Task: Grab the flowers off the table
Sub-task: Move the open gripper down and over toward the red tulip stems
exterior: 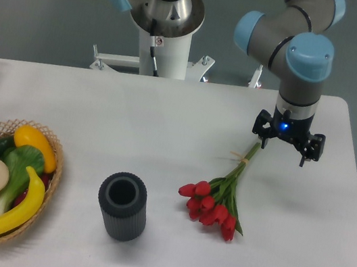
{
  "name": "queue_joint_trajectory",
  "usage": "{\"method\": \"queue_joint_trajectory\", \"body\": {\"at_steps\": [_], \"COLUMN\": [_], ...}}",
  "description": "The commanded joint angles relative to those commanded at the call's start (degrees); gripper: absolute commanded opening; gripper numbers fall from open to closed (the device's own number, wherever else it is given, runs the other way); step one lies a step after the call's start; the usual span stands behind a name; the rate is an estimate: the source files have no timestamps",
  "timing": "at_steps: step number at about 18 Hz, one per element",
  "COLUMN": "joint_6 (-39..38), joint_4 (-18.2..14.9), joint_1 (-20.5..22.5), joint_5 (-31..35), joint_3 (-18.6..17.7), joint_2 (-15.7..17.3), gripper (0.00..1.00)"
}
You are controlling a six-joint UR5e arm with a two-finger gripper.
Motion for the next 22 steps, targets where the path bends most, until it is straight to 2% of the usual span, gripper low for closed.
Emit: {"method": "queue_joint_trajectory", "body": {"at_steps": [5, 12, 16, 22], "joint_6": [0.00, -0.09, -0.09, -0.44], "joint_4": [0.26, 1.05, 4.65, 5.10], "joint_1": [-0.09, -0.44, -0.79, -3.86], "joint_5": [-0.09, -3.60, -3.60, -3.60], "joint_3": [-0.35, -3.69, -6.94, -6.51], "joint_2": [0.00, -0.09, -0.70, -4.74], "gripper": [1.00, 1.00, 1.00, 1.00]}}
